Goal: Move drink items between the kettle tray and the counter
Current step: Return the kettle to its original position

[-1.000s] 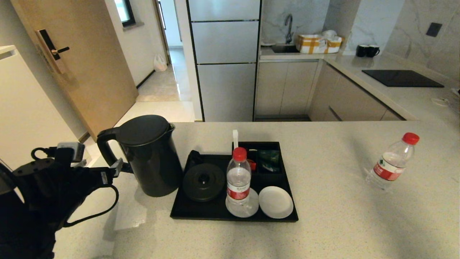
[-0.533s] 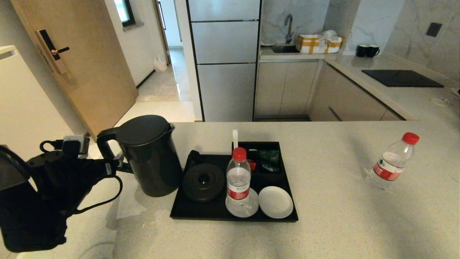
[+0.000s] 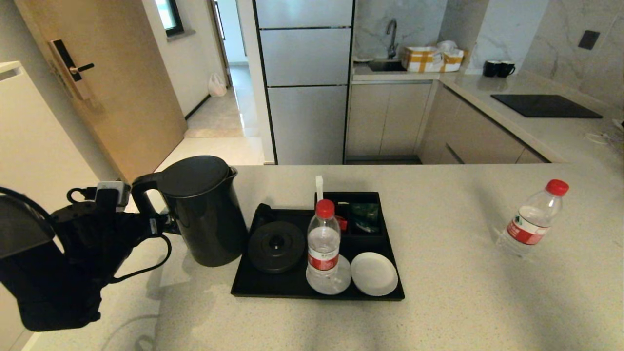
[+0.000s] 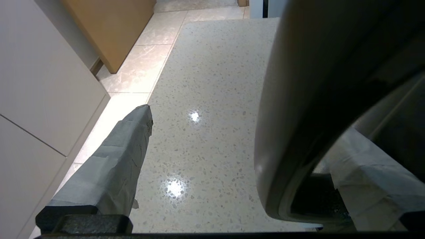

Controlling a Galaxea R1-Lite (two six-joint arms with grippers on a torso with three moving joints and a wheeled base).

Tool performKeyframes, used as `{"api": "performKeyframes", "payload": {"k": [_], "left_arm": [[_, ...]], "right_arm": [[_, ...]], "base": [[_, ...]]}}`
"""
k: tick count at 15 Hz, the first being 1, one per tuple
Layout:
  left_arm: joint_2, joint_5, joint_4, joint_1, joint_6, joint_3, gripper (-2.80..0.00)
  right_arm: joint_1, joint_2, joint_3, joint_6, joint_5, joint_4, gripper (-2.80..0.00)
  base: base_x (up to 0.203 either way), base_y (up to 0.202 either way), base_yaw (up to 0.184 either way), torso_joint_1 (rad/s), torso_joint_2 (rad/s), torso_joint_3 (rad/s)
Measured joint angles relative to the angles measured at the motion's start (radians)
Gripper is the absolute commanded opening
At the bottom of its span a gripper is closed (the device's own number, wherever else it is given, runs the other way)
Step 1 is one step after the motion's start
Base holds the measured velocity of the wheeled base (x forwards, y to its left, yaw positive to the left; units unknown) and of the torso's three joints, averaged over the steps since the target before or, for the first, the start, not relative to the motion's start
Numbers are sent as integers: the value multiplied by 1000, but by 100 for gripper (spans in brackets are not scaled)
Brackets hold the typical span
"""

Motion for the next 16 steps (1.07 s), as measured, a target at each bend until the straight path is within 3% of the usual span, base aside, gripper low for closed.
{"api": "performKeyframes", "payload": {"k": [16], "left_arm": [[-62, 11, 20, -10, 0, 20, -280]], "right_arm": [[0, 0, 0, 0, 0, 0, -280]], "base": [[0, 0, 0, 0, 0, 0]]}}
